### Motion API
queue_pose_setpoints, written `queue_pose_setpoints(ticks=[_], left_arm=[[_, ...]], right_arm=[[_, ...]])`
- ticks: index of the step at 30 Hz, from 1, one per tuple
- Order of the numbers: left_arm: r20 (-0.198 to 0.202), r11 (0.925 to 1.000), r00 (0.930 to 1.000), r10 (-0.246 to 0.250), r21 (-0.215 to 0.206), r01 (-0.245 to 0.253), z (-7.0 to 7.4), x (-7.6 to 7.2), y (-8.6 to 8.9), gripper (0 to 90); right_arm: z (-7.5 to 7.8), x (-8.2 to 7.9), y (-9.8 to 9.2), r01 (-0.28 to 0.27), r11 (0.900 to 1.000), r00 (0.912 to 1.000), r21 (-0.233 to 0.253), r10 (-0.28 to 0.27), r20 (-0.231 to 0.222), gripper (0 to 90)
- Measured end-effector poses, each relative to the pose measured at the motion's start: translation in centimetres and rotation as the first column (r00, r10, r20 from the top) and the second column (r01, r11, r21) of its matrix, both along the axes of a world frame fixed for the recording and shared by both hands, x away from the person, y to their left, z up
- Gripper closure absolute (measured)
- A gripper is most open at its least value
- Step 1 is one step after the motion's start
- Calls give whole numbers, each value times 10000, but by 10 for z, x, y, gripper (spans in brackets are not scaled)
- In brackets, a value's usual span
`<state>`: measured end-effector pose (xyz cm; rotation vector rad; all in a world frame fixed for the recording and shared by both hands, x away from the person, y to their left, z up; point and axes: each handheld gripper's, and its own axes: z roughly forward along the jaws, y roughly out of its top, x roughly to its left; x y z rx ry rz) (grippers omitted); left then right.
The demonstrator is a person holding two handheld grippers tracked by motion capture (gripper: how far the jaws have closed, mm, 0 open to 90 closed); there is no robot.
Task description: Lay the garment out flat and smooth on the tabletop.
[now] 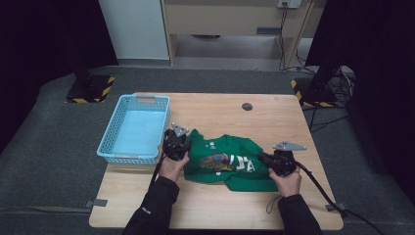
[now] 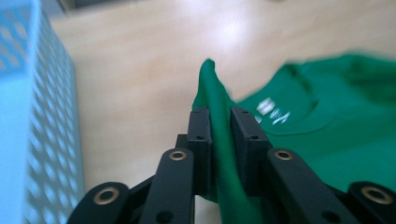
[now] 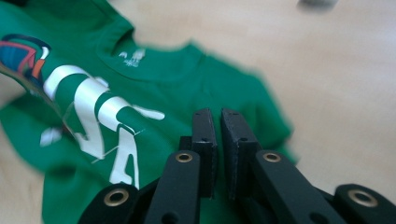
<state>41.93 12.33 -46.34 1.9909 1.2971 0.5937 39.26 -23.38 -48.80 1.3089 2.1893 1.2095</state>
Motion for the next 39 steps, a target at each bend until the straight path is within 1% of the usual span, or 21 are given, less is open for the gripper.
queue_pose_setpoints(ticks=[1, 3, 4, 5, 7, 9, 11, 13, 15, 18, 20, 21, 23, 25, 27, 30, 32, 35, 37, 38, 39], left_arm=[[-270, 10000, 9996, 50, 76, -48, -6, 0, 0, 758], [-736, 9994, 9970, 219, 271, -200, -17, 1, -1, 729], [-736, 9994, 9970, 219, 271, -200, -17, 1, -1, 705], [-967, 9989, 9949, 271, 396, -233, -23, 2, -2, 705], [-1205, 9974, 9921, 342, 664, -264, -31, 1, -3, 642], [-1118, 9962, 9930, 372, 825, -281, -32, 1, -3, 597], [-1084, 9968, 9932, 414, 720, -337, -30, 2, 1, 562], [-934, 9960, 9944, 500, 786, -427, -26, 4, 4, 519], [-813, 9960, 9953, 521, 769, -459, -23, 6, 6, 494], [-678, 9956, 9966, 463, 842, -405, -18, 11, 6, 463], [-724, 9950, 9966, 386, 948, -317, -19, 18, 6, 440], [-785, 9958, 9964, 305, 890, -234, -20, 22, 5, 429], [-979, 9959, 9949, 234, 890, -146, -25, 30, 4, 418], [-1188, 9974, 9928, 175, 716, -90, -30, 38, 3, 406], [-1414, 9972, 9898, 195, 739, -90, -36, 43, 2, 406], [-1471, 9967, 9890, 121, 818, 0, -42, 44, -2, 414], [-1524, 9951, 9883, 61, 984, 91, -45, 45, -4, 427], [-1965, 9955, 9803, 184, 942, 2, -49, 44, -5, 492], [-2056, 9945, 9780, 346, 1041, -133, -50, 42, -6, 567], [-2058, 9951, 9781, 301, 986, -99, -49, 41, -7, 598], [-2020, 9943, 9789, 298, 1062, -83, -49, 40, -8, 635]], right_arm=[[-5, -2, 1, -104, 9997, 9992, -211, 96, -390, 836], [-13, -7, 2, -191, 9987, 9968, -469, 154, -782, 826], [-17, -9, 3, -217, 9977, 9954, -645, 155, -948, 814], [-17, -9, 3, -217, 9977, 9954, -645, 155, -948, 814], [-24, -13, 5, -126, 9953, 9956, -963, 36, -936, 763], [-22, -15, 5, -81, 9948, 9978, -1013, 14, -660, 693], [-15, -14, 4, 51, 9946, 9995, -1035, -83, -303, 634], [-6, -12, 3, 178, 9957, 9998, -909, -171, 95, 614], [2, -6, 1, 413, 9950, 9983, -913, -372, 455, 597], [8, 10, -1, 594, 9958, 9966, -700, -552, 606, 585], [7, 23, 0, 616, 9971, 9970, -456, -593, 500, 558], [5, 29, 1, 593, 9975, 9974, -388, -577, 425, 541], [-1, 40, 6, 551, 9975, 9981, -444, -538, 309, 515], [-7, 50, 12, 433, 9977, 9990, -522, -428, 122, 510], [-15, 59, 18, 325, 9976, 9994, -607, -329, -60, 500], [-27, 68, 24, 271, 9982, 9988, -537, -292, -387, 485], [-33, 71, 27, 275, 9975, 9978, -656, -313, -578, 486], [-41, 74, 29, 275, 9942, 9956, -1044, -366, -860, 521], [-41, 73, 29, 314, 9921, 9965, -1218, -405, -725, 570], [-41, 72, 30, 331, 9908, 9969, -1313, -421, -667, 603], [-41, 71, 30, 361, 9883, 9974, -1482, -448, -558, 651]])
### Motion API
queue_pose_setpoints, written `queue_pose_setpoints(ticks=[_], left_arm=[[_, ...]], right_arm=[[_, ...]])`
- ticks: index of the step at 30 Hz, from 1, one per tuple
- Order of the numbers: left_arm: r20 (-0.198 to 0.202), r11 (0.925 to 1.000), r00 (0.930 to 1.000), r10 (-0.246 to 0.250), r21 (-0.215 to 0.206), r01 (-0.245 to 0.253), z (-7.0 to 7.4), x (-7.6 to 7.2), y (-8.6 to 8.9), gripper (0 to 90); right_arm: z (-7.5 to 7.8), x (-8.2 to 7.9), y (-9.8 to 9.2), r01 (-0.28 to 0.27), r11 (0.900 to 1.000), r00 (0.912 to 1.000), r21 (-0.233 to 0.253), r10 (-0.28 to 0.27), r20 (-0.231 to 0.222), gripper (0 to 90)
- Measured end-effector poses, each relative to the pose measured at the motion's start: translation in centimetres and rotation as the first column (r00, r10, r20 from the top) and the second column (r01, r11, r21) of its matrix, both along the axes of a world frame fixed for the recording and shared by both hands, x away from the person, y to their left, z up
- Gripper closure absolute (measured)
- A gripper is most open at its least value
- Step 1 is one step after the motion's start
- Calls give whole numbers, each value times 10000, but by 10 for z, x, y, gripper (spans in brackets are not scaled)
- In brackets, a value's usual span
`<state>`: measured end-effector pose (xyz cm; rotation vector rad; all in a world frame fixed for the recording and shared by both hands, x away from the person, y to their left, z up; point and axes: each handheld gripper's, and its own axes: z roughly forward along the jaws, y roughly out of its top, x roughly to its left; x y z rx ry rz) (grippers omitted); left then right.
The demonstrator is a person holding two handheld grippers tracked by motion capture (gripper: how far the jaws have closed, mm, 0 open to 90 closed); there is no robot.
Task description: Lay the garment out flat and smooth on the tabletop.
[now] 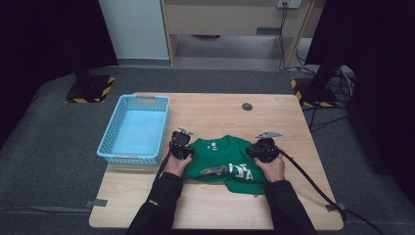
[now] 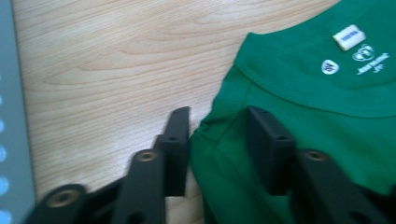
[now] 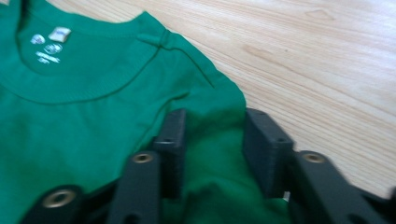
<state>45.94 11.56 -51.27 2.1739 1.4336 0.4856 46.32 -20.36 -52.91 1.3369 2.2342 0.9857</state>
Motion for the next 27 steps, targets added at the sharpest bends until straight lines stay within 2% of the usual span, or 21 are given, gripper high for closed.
queue_pose_setpoints(ticks=[1, 2, 4, 5, 7, 9, 12, 15, 19, 22, 24, 27], left_arm=[[49, 9999, 10000, -61, 108, 60, 0, -1, -1, 658], [261, 9992, 9991, -345, 205, 340, 0, 0, 0, 693], [407, 9996, 9988, -261, 103, 257, 0, -3, -1, 754], [306, 9999, 9995, -15, -113, 19, 1, -7, -1, 789], [638, 9994, 9978, -174, -278, 192, 2, -10, 3, 857], [979, 9990, 9949, -261, -328, 295, 7, -13, 7, 867], [1313, 9976, 9909, -305, -579, 384, 16, -18, 12, 871], [1473, 9964, 9883, -399, -676, 503, 23, -22, 16, 873], [1651, 9931, 9851, -476, -978, 644, 33, -24, 21, 875], [2191, 9882, 9747, -436, -1339, 743, 52, -30, 26, 875], [2608, 9862, 9644, -445, -1427, 840, 67, -34, 28, 875], [3216, 9855, 9457, -478, -1390, 971, 87, -39, 28, 875]], right_arm=[[0, -1, 0, -34, 9998, 10000, -200, 36, 87, 704], [0, -2, 1, -69, 9997, 10000, -217, 70, 55, 764], [1, -4, 1, -164, 9996, 9999, -245, 163, -28, 855], [2, -5, 2, -180, 9994, 9998, -303, 180, -5, 865], [2, -7, 2, -172, 9989, 9999, -443, 173, 6, 873], [5, -9, 1, -164, 9984, 9998, -534, 170, 113, 875], [16, -13, -2, -158, 9997, 9989, -206, 167, 437, 876], [31, -17, -7, -102, 9999, 9965, 140, 90, 833, 877], [45, -22, -15, 26, 9999, 9916, 150, -45, 1290, 878], [59, -27, -22, 27, 9984, 9864, 568, -120, 1639, 878], [69, -32, -25, 3, 9968, 9813, 796, -156, 1916, 878], [84, -39, -27, -73, 9944, 9684, 1055, -192, 2486, 878]])
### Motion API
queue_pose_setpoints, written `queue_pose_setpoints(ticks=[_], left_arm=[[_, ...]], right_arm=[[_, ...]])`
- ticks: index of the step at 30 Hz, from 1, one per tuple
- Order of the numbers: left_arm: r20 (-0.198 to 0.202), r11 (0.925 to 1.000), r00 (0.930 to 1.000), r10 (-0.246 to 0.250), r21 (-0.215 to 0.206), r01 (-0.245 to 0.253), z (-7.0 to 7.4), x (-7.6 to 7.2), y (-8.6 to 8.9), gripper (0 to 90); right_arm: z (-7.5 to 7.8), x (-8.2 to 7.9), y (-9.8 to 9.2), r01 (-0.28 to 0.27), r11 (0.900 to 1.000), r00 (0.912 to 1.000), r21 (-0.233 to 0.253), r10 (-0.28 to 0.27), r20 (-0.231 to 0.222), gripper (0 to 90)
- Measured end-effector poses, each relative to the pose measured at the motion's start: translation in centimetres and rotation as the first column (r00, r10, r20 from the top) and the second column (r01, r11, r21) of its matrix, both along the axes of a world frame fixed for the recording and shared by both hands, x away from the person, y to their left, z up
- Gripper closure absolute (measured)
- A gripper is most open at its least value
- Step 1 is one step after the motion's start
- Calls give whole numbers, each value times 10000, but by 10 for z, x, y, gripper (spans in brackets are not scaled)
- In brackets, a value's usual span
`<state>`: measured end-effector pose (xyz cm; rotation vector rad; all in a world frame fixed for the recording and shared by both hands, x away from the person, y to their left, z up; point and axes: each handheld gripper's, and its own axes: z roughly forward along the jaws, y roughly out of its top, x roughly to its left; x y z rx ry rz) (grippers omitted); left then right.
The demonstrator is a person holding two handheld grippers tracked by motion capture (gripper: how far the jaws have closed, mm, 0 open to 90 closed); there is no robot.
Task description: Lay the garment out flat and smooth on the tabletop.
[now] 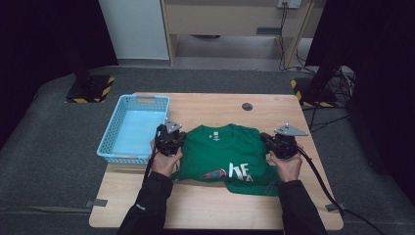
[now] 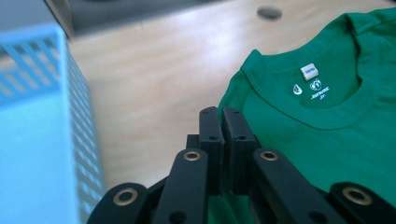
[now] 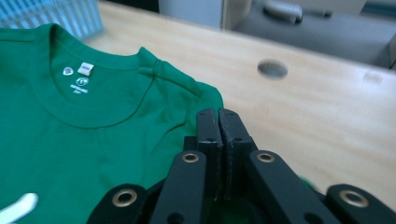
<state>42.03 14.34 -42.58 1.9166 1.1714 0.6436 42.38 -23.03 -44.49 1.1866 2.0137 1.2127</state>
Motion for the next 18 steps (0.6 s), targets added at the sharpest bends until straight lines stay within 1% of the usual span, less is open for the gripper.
queue_pose_setpoints(ticks=[2, 5, 7, 8, 9, 10, 11, 12, 13, 14, 15, 16, 17, 18], left_arm=[[301, 9999, 9995, -31, 97, 28, 11, 0, -2, 876], [614, 9996, 9981, 16, 275, -33, 26, 7, -5, 876], [991, 9988, 9948, 244, 392, -284, 34, 16, -7, 876], [1238, 9975, 9913, 454, 484, -517, 38, 24, -9, 876], [1542, 9943, 9848, 805, 565, -902, 42, 34, -11, 873], [1859, 9880, 9742, 1278, 619, -1415, 44, 46, -13, 843], [1992, 9790, 9633, 1799, 592, -1951, 44, 59, -13, 718], [1815, 9703, 9574, 2246, 486, -2368, 42, 70, -12, 572], [1505, 9666, 9571, 2476, 290, -2547, 41, 75, -11, 485], [1412, 9670, 9581, 2492, 184, -2542, 37, 76, -11, 453], [1444, 9689, 9608, 2366, 393, -2445, 33, 75, -11, 421], [1540, 9698, 9623, 2240, 621, -2357, 27, 72, -12, 411], [1426, 9723, 9670, 2111, 711, -2228, 20, 69, -11, 405], [1109, 9745, 9723, 2059, 674, -2141, 14, 68, -10, 396]], right_arm=[[10, -3, 1, -19, 9999, 9995, 135, 15, 302, 878], [24, -2, 6, -34, 9998, 9974, 205, 20, 715, 878], [32, 3, 11, 130, 9998, 9942, 137, -144, 1066, 878], [37, 9, 13, 304, 9995, 9916, 120, -316, 1252, 877], [41, 17, 15, 624, 9979, 9868, 148, -639, 1486, 873], [44, 27, 16, 1047, 9942, 9801, 253, -1075, 1669, 863], [45, 39, 18, 1457, 9890, 9749, 264, -1481, 1663, 814], [45, 50, 19, 2008, 9795, 9681, 139, -2006, 1501, 733], [43, 58, 19, 2397, 9708, 9627, 58, -2384, 1276, 708], [40, 61, 18, 2513, 9678, 9630, 150, -2516, 969, 672], [36, 60, 18, 2550, 9668, 9624, 173, -2555, 924, 624], [31, 57, 19, 2503, 9681, 9635, 103, -2501, 953, 595], [25, 55, 19, 2371, 9714, 9679, -86, -2355, 884, 571], [20, 53, 18, 2334, 9721, 9697, -249, -2308, 799, 545]])
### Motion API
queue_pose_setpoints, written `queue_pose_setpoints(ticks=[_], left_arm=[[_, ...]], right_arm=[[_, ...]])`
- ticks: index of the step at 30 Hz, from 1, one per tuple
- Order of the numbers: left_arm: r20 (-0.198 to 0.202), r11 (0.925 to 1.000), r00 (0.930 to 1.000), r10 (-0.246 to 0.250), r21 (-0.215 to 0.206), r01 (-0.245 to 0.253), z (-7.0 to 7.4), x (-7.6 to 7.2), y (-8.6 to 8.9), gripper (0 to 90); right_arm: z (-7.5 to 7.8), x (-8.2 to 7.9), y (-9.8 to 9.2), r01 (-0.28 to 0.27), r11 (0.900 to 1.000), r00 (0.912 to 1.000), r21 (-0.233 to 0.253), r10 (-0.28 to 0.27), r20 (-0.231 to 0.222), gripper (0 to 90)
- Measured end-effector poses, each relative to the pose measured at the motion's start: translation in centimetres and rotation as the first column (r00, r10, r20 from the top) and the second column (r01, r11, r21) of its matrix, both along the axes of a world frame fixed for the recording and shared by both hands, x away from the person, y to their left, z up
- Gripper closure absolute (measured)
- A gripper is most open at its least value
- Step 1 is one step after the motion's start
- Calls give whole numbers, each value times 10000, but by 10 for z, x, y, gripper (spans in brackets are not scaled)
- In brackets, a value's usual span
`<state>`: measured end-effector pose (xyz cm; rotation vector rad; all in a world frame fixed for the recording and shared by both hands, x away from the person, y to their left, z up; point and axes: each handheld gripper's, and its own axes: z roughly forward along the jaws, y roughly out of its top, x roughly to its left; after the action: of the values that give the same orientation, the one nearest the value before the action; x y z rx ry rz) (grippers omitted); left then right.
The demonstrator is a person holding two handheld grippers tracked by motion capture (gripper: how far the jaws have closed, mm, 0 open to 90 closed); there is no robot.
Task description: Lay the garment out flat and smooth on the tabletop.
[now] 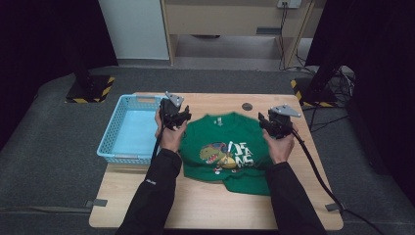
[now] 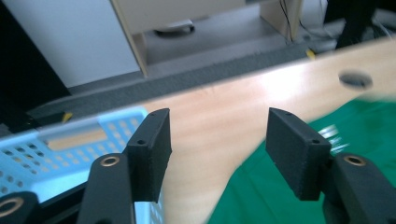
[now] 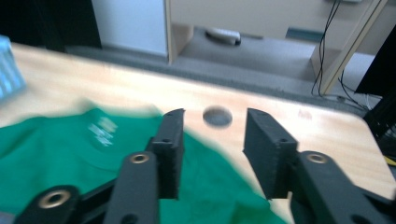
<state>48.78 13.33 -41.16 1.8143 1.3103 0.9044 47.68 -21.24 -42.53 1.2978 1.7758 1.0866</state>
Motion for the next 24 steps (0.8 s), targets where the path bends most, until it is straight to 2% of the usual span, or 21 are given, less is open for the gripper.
queue_pose_setpoints(ticks=[3, 6, 8, 11, 15, 21, 24], left_arm=[[-667, 9996, 9976, -162, -231, 147, -15, -8, 4, 377], [-1197, 9990, 9919, -428, -202, 406, -26, -17, 5, 362], [-1339, 9988, 9899, -459, -241, 431, -33, -23, 6, 355], [-1604, 9974, 9854, -574, -533, 494, -41, -30, 9, 340], [-1830, 9959, 9799, -789, -576, 694, -52, -43, 11, 314], [-2121, 9922, 9708, -1125, -770, 981, -69, -71, 15, 302], [-2338, 9892, 9626, -1370, -842, 1203, -78, -84, 15, 317]], right_arm=[[-14, -6, -7, -83, 9995, 9990, 317, 98, -448, 492], [-18, -12, -12, -142, 9992, 9975, 365, 167, -693, 453], [-17, -16, -16, -173, 9988, 9971, 449, 205, -735, 438], [-13, -21, -21, -187, 9980, 9973, 601, 229, -703, 421], [-12, -30, -28, -253, 9976, 9973, 644, 296, -676, 405], [-25, -49, -37, -452, 9954, 9929, 849, 541, -1056, 388], [-35, -60, -38, -529, 9949, 9904, 862, 633, -1230, 385]])
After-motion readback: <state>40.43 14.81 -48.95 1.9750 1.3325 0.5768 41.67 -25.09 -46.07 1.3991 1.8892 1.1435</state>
